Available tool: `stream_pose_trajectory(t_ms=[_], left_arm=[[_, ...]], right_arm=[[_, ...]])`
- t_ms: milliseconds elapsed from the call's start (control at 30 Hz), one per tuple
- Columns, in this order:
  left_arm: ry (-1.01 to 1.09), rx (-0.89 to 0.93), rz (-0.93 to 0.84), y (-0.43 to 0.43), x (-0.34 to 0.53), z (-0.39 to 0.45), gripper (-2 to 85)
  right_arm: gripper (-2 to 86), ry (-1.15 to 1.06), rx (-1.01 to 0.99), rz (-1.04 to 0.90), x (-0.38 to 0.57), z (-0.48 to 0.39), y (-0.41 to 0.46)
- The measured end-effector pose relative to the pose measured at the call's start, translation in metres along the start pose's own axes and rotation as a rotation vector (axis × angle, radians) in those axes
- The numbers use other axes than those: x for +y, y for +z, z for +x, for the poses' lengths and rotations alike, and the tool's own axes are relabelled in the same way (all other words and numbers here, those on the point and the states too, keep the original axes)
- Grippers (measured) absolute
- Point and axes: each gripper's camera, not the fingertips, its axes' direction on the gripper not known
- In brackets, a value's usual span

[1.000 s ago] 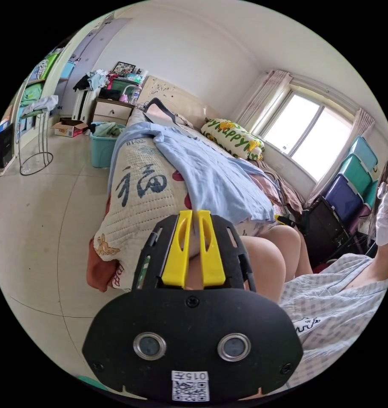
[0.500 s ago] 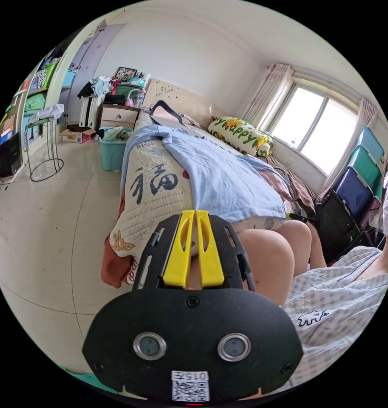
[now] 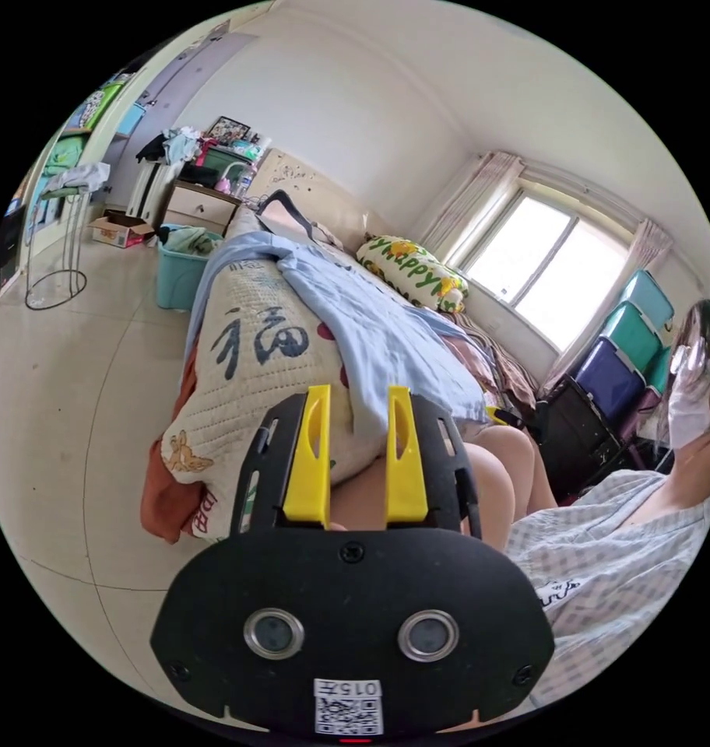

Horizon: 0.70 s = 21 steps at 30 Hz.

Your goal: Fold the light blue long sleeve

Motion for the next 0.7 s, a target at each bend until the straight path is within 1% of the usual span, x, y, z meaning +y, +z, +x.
stream_pose_trajectory(t_ms=[33, 100, 133, 300, 433, 600, 700], left_arm=[[0.009, -0.008, -0.003, 0.0, 0.002, 0.001, 6.3], [0.039, 0.049, -0.036, 0.002, 0.003, 0.004, 2.3], [0.038, 0.051, -0.043, 0.003, 0.005, 0.005, 1.2], [0.066, -0.05, 0.011, -0.011, 0.01, 0.024, -0.4], [0.12, -0.186, -0.06, 0.009, 0.011, 0.043, -0.5], [0.188, -0.3, -0.079, 0.017, 0.016, 0.07, -0.4], [0.241, -0.379, -0.083, 0.024, 0.021, 0.087, -0.4]], right_arm=[[6.6, -0.001, 0.032, 0.001, 0.001, -0.003, 0.0], [4.3, -0.032, -0.036, 0.015, 0.004, -0.005, -0.002], [3.3, -0.008, -0.069, 0.023, 0.005, -0.003, -0.004], [1.5, 0.025, -0.029, 0.042, 0.009, -0.005, -0.01], [1.2, -0.033, 0.11, -0.033, 0.005, -0.028, 0.015], [1.1, -0.05, 0.186, -0.032, 0.005, -0.05, 0.028], [1.2, -0.082, 0.278, -0.032, 0.006, -0.07, 0.038]])
